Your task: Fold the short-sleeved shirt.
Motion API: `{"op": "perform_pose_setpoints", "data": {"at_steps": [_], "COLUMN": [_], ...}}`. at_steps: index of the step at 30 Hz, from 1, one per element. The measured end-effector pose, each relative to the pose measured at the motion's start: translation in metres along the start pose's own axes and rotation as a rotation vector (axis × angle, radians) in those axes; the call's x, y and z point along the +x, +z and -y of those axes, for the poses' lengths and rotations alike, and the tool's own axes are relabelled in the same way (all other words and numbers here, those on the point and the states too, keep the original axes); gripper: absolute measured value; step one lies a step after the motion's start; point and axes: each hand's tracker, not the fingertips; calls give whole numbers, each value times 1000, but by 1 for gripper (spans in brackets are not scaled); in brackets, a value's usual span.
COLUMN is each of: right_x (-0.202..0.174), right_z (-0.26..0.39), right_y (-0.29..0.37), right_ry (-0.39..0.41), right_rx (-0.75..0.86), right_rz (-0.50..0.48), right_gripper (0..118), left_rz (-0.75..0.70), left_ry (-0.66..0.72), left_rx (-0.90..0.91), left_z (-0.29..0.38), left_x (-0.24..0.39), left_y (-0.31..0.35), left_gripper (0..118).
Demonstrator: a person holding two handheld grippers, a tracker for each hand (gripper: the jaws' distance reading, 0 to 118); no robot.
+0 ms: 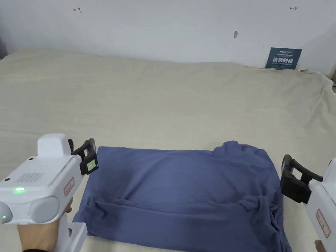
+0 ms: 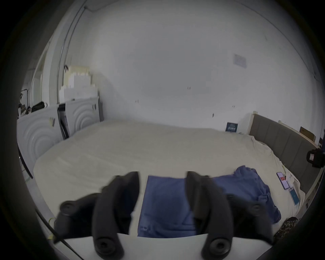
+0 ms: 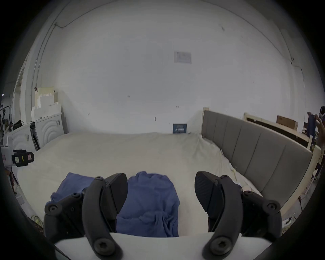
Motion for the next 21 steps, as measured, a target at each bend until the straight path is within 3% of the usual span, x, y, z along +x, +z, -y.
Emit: {"op": "perform_pose_setpoints", "data": {"at_steps": [1, 2, 3, 4, 14, 21], "right_x": [-2, -2, -3, -3, -2, -2], "right_z": [1, 2, 3, 3, 1, 1], "right_y": [0, 1, 2, 2, -25, -61], "right_ry": [-2, -2, -1, 2, -4, 5], "right_rx": [17, 27, 35, 45, 33, 1], "right_rz": [2, 2, 3, 6, -23, -20], "right_gripper": [67, 51, 30, 0, 0, 0], "left_rz": [4, 25, 44, 57, 115, 112], "left_ry": [-12, -18, -18, -14, -7, 39], "left_rx": [8, 26, 36, 31, -69, -262], "left_z": [1, 1, 2, 1, -9, -10], "left_x": [3, 5, 5, 6, -2, -25], "left_y": [2, 5, 5, 5, -41, -142], "left_gripper": [35, 18, 9, 4, 0, 0]}}
